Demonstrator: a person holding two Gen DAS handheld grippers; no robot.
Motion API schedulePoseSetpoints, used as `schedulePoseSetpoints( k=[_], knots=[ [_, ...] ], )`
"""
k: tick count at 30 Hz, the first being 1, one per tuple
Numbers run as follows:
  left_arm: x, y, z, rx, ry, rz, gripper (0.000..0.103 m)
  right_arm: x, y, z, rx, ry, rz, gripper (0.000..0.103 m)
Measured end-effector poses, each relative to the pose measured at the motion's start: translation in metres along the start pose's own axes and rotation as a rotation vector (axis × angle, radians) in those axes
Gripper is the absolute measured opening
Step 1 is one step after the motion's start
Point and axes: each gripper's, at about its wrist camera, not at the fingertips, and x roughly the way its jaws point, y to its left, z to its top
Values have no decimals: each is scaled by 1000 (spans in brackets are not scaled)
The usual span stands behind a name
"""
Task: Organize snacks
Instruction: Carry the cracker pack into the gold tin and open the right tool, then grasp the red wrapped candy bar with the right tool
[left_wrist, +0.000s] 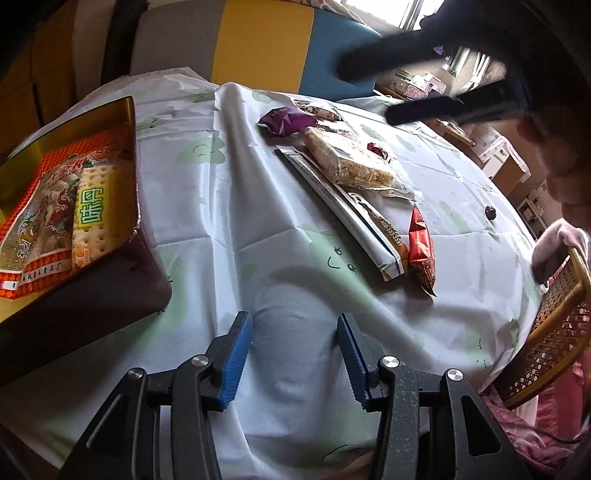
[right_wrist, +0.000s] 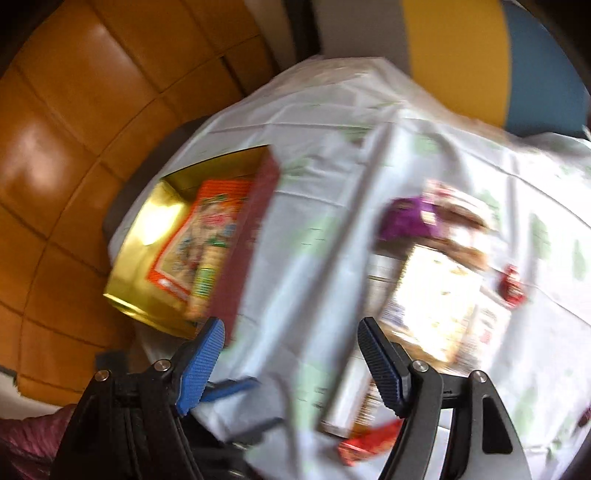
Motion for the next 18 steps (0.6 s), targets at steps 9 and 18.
schedulePoseSetpoints(
  k=[9, 18],
  knots=[
    [0, -2, 1, 7, 6, 16, 51, -28, -72, -30, 95, -33, -195, 76],
    [-1, -15, 7, 51, 25, 100, 54, -25, -145, -60, 204, 7, -346, 66]
  ],
)
